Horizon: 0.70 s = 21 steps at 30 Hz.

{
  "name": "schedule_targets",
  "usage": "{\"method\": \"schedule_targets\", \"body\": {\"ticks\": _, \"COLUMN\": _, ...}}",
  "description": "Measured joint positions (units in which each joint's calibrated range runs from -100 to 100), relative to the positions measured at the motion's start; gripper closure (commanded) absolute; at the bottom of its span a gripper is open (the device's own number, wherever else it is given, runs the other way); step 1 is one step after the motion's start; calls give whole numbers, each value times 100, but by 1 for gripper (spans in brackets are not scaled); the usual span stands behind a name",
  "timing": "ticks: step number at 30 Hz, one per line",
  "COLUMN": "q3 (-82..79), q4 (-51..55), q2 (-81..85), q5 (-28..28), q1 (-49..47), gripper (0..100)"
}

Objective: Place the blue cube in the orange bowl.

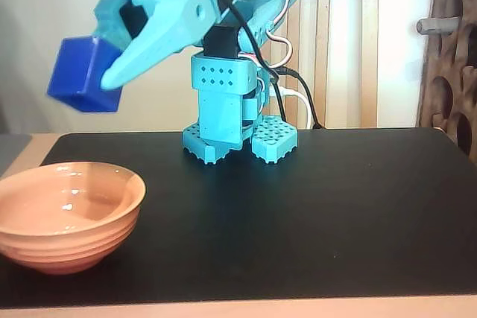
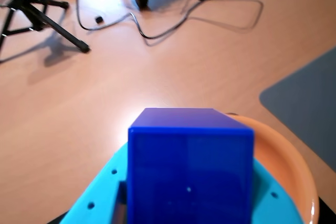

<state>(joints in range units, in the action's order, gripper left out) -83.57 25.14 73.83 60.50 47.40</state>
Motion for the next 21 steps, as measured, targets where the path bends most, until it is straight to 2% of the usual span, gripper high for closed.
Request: {"method": "schedule_targets", "body": {"ticks": 21, "q3": -135, "q4": 9, "q2": -977, "q5": -204, "q1": 272, "gripper": 85}}
